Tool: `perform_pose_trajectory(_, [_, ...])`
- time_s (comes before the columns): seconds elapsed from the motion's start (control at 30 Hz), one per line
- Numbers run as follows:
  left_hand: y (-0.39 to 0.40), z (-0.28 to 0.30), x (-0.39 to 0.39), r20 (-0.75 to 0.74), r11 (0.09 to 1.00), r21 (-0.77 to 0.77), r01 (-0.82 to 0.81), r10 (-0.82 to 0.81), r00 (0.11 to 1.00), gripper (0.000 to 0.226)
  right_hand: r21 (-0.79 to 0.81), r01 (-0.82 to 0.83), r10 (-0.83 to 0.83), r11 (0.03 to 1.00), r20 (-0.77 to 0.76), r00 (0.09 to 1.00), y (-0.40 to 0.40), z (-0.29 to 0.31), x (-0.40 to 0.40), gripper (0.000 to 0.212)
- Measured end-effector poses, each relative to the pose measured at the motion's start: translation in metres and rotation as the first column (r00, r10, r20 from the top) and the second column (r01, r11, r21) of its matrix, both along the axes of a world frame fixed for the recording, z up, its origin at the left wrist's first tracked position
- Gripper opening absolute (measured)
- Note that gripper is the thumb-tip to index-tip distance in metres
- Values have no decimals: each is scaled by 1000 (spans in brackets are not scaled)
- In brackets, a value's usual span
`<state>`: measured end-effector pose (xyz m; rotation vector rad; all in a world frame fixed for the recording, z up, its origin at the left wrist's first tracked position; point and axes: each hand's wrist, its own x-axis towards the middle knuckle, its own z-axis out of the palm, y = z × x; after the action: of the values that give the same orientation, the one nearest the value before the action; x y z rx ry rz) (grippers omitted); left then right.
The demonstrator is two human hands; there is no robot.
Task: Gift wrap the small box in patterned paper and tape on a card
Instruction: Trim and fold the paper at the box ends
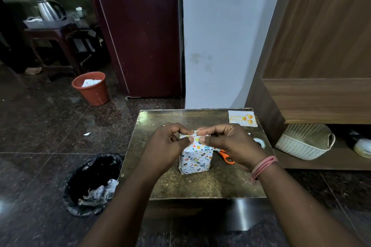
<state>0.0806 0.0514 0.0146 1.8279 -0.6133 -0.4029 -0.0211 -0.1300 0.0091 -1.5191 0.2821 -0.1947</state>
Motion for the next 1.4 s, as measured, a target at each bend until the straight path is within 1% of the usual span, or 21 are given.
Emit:
perform_pose_trajectory(0.17, [0,-7,-1,209,1000,17,7,-11,978,11,-63,-26,26,998,9,1000,-2,-1,-4,19])
perform_pose_trajectory(0.27, [4,-9,2,242,998,28,53,-58,968,5,-96,-22,23,995,9,1000,-1,-2,-7,19])
perform_pose_trajectory(0.37, [9,-2,4,233,992,58,109,-120,965,37,-120,0,1,993,4,1000,-1,-1,-8,16])
perform_pose_trajectory(0.4, [10,0,3,228,990,74,120,-134,964,45,-135,6,-6,991,1,1000,-1,-1,-8,15])
perform_pose_trajectory(0.43, [11,2,2,233,989,86,119,-136,963,47,-150,10,-11,989,0,1000,-1,-1,-8,14])
perform_pose_trajectory(0.57, [10,3,-4,256,994,99,53,-77,964,31,-163,23,-22,986,5,1000,1,-1,-8,11])
perform_pose_trajectory(0.63, [10,6,-8,296,991,129,23,-60,953,27,-165,37,-35,986,17,999,2,-2,-8,10])
perform_pose_trajectory(0.7, [12,9,-11,368,986,166,4,-66,927,28,-184,37,-30,982,41,999,2,-2,-10,9])
perform_pose_trajectory(0.77, [14,9,-11,405,984,176,19,-90,910,34,-190,29,-16,981,67,998,2,-3,-12,8])
perform_pose_trajectory(0.83, [16,7,-11,398,987,153,56,-113,911,36,-183,31,-15,983,88,996,3,-4,-13,9])
perform_pose_trajectory(0.97, [19,4,-10,376,993,96,75,-106,920,14,-139,10,5,990,108,994,1,-7,-17,4])
perform_pose_trajectory(1.03, [18,2,-9,316,995,63,76,-92,944,10,-147,-31,47,989,103,994,-3,-7,-19,5])
perform_pose_trajectory(1.17, [16,0,-3,100,999,-15,46,-44,994,8,-150,-60,75,987,97,992,-8,-6,-18,9])
perform_pose_trajectory(1.3, [11,-3,3,49,998,-17,64,-63,997,11,-209,-18,38,978,93,995,-9,-9,-14,11])
perform_pose_trajectory(1.4, [11,-3,5,36,997,1,73,-73,997,12,-237,9,18,972,111,994,-6,-11,-12,18])
